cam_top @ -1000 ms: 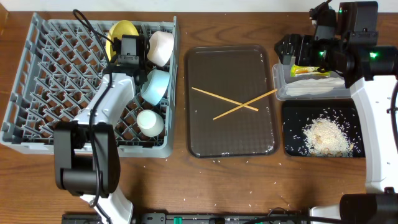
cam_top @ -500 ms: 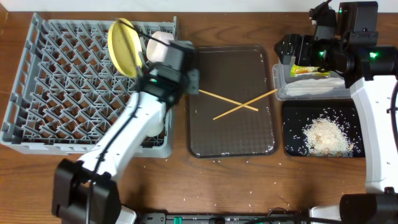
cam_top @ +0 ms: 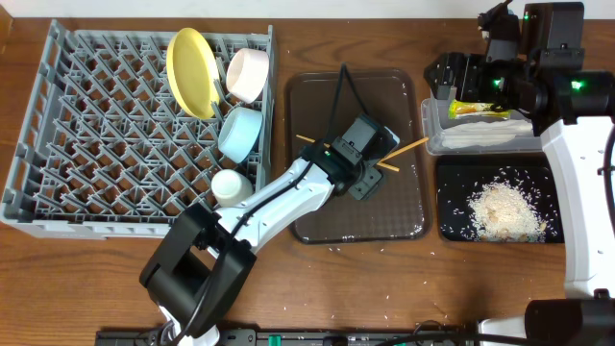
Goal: Sort waste into correct bins and load items into the dishwasher
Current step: 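Move the left gripper to the chopsticks and grasp one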
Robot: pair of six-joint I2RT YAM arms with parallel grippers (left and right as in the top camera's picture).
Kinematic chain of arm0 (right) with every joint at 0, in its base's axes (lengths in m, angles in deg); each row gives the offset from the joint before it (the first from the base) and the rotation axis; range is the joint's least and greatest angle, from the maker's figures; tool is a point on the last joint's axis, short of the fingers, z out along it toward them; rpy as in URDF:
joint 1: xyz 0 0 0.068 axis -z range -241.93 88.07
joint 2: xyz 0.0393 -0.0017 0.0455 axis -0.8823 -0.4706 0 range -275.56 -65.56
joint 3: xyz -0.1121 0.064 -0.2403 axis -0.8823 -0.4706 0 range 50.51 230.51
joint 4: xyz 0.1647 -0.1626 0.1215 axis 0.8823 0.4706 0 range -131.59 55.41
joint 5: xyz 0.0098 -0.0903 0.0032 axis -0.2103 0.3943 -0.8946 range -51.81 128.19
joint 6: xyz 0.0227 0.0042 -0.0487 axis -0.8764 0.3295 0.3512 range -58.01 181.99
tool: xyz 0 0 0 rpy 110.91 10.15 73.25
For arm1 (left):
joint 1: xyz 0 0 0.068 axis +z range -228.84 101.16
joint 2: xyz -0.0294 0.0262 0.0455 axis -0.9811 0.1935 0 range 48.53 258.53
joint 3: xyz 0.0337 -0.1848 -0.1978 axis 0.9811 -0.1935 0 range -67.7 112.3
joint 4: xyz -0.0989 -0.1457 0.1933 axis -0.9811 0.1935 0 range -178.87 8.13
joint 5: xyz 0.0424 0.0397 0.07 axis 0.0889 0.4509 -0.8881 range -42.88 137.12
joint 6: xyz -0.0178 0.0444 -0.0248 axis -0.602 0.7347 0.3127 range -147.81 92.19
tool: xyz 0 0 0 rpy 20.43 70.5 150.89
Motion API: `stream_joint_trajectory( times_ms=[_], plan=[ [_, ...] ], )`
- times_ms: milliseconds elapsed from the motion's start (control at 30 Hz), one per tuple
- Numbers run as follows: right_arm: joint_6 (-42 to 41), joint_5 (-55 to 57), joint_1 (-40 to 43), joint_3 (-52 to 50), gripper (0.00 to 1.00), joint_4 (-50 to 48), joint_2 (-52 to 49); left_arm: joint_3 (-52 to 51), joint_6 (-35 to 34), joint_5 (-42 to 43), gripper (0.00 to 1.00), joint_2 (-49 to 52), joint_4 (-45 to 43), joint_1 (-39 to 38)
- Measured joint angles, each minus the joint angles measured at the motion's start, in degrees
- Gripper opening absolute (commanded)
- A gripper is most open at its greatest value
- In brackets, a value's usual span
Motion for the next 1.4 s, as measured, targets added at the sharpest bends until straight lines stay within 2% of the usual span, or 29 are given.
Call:
stream_joint_trajectory(
  times_ms=[200, 400, 733, 1100, 1267, 1367, 1400],
  plan=[
    [0.0, 0.0, 0.0, 0.0, 0.99, 0.0, 0.0, 1.0, 6.3, -2.6, 0.68, 0.8, 3.2, 0.2],
    [0.0, 0.0, 0.0, 0.0, 0.99, 0.0, 0.0, 12.8, 8.9, -1.7, 0.67, 9.5, 16.4, 1.2],
    [0.0, 0.0, 0.0, 0.0, 0.99, 0.0, 0.0, 15.1, 9.5, 1.9, 0.64, 12.2, 17.4, 0.3],
    [0.0, 0.0, 0.0, 0.0, 0.99, 0.0, 0.0, 15.5, 9.9, -0.9, 0.63, 12.4, 16.6, 0.6],
    [0.0, 0.0, 0.0, 0.0, 0.99, 0.0, 0.0, 15.6, 9.9, -0.9, 0.56, 15.5, 16.4, 1.2],
    [0.0, 0.0, 0.0, 0.0, 0.99, 0.5, 0.0, 15.8, 9.8, -0.4, 0.43, 16.9, 14.9, 1.2],
    [0.0, 0.0, 0.0, 0.0, 0.99, 1.0, 0.0, 15.9, 10.1, -0.2, 0.36, 17.1, 14.6, 1.2]
  ],
)
